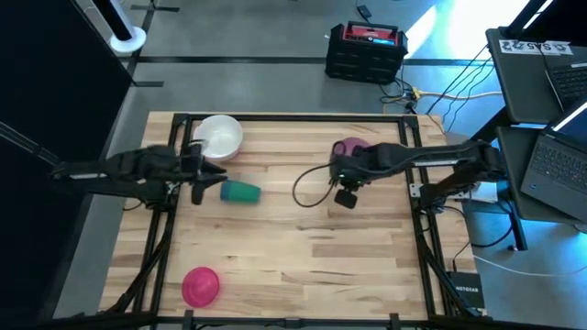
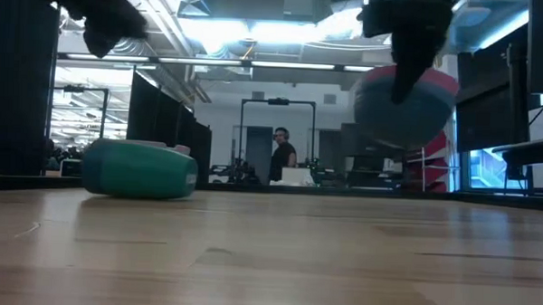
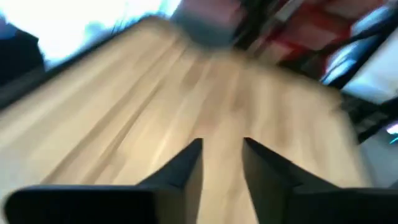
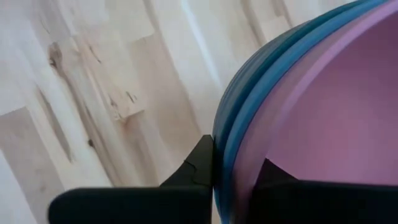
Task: Nest bowls inside each other
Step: Stack the stacked bowls on top of the white bowl
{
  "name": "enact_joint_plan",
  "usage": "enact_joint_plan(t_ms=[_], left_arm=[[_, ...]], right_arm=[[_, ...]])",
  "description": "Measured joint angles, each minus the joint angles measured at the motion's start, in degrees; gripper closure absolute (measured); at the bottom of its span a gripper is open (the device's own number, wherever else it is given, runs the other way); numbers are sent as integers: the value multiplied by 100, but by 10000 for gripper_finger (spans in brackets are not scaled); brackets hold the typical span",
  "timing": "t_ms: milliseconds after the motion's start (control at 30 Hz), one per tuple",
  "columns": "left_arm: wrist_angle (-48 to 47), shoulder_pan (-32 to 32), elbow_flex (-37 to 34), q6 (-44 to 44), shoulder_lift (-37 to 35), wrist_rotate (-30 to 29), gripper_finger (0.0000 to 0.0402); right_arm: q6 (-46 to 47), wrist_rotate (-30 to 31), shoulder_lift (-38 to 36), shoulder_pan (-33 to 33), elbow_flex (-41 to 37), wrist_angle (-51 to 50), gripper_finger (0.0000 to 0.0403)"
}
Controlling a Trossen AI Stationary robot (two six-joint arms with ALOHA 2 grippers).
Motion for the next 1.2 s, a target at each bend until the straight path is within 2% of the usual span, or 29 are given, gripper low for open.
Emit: enact_joint_plan(t_ms=[267, 367, 500, 600, 900, 1200], left_arm=[[-3157, 1398, 2596, -338, 3249, -283, 236], [-3688, 1931, 3202, 15, 4233, -304, 233], [-4108, 2404, 3683, 376, 5182, -287, 233], [-4211, 2525, 3814, 761, 5645, -275, 233], [-4240, 2678, 3819, 1741, 6317, -247, 236], [-4044, 2700, 3819, 2133, 6734, -232, 309]], right_arm=[[-87, 204, -1341, -21, -1322, 811, 402], [-127, 118, -1740, -11, -1673, 934, 402], [-420, 92, -2071, -11, -1793, 926, 402], [-541, 16, -2235, -11, -1795, 931, 402], [-454, -13, -2384, -13, -1795, 830, 402], [-367, 10, -2380, -13, -1795, 760, 402]])
